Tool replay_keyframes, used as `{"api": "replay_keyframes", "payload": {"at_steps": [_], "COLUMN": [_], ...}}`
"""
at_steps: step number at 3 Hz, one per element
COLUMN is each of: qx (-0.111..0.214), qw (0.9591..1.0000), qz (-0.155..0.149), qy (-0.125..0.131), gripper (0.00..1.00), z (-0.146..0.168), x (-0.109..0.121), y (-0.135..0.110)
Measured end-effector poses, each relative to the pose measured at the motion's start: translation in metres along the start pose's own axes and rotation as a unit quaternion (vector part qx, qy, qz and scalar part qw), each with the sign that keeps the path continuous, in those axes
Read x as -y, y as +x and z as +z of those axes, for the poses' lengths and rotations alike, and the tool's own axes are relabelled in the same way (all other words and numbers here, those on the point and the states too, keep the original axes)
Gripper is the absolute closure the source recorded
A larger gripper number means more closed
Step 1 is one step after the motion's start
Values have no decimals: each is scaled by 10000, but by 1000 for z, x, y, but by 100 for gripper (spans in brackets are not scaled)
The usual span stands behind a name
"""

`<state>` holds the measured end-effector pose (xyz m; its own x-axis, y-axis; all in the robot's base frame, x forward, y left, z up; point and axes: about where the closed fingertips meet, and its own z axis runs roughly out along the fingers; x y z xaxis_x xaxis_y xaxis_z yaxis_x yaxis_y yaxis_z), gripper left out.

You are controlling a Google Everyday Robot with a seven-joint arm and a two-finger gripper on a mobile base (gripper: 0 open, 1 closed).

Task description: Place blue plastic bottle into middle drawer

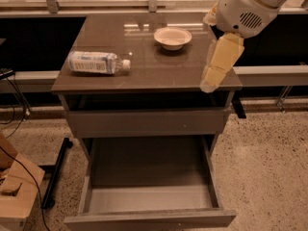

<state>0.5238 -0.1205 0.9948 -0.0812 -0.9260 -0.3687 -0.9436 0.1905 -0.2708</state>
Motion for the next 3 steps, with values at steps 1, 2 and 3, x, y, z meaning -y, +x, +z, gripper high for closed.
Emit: {"api": "replay_keyframes", "payload": {"at_steps": [1,2,3], "qx": [361,798,1117], "qw": [9993,9966,9931], "qz": [-15,-135,-283], "qy": [-88,-120,-215], "gripper": [0,0,0], "z": [32,66,97], "x": [6,23,43], "y": [-35,-83,-128]}}
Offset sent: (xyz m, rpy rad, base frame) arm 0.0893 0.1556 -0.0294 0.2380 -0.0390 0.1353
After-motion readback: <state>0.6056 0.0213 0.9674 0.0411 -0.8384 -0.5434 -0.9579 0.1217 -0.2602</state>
